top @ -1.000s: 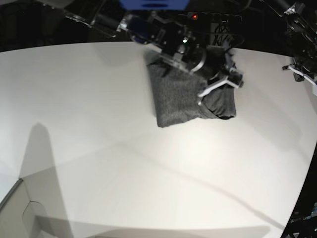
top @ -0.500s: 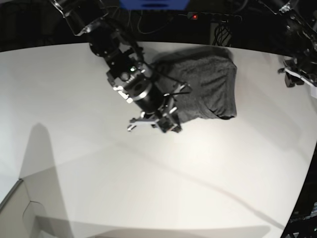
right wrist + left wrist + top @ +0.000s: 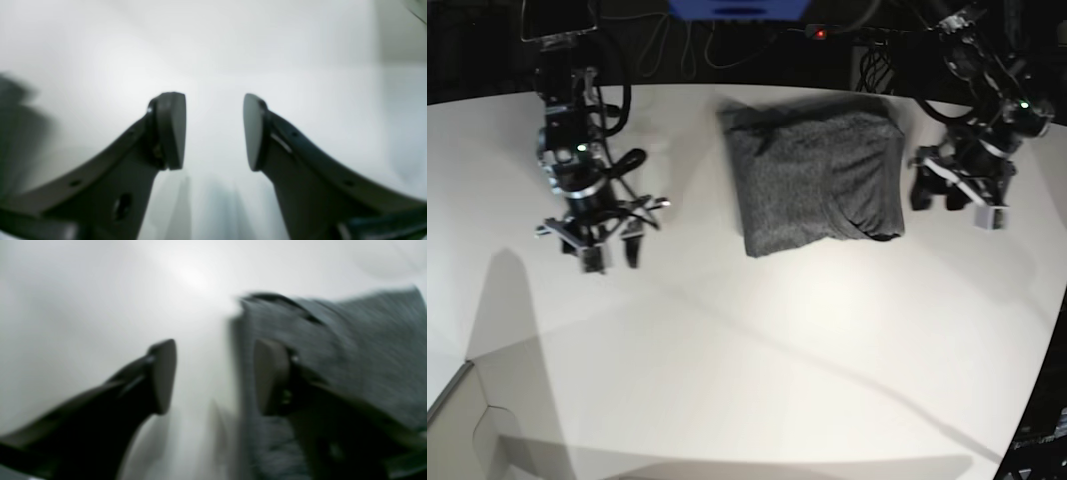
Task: Layout the t-shirt on the table in an organized manner, then fold the t-shirt properly
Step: 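Move the left gripper to the shirt's folded edge and grasp it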
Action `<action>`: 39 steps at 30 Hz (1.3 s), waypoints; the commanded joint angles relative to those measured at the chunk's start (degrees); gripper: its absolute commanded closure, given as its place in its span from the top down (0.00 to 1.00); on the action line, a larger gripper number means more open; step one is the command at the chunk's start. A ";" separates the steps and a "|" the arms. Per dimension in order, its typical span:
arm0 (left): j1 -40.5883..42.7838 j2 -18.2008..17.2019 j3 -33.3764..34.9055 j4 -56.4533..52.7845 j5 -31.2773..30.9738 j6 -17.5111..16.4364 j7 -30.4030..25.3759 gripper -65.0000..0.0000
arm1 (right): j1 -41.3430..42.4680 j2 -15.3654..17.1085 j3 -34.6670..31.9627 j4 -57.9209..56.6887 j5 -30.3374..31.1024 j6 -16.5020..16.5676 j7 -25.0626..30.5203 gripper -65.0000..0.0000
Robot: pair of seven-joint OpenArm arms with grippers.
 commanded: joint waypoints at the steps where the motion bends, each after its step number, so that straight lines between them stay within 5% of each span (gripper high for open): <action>1: -0.49 -0.75 0.94 1.00 -0.99 0.10 -1.65 0.66 | 0.09 0.44 1.48 1.22 0.22 0.12 1.78 0.47; 4: -0.14 -0.75 3.40 0.83 -0.99 0.10 -1.73 0.82 | -1.58 1.06 5.61 2.10 0.22 1.09 1.87 0.48; 10: 0.74 -0.66 5.16 -4.01 -1.61 0.10 -1.73 1.00 | -4.04 1.41 10.09 5.35 0.13 8.12 1.78 0.47; 20: 1.53 3.65 5.42 -11.13 -1.61 0.10 -1.82 1.00 | -5.19 1.59 11.24 5.70 -0.04 8.21 1.78 0.47; 33: 2.58 3.91 5.07 -17.46 -1.61 0.10 -1.73 1.00 | -6.24 1.50 11.24 6.85 -0.04 8.21 1.78 0.47; 39: 2.58 3.74 4.98 -20.45 -1.61 0.10 -1.73 0.62 | -6.33 1.67 11.24 6.85 -0.04 8.21 1.78 0.47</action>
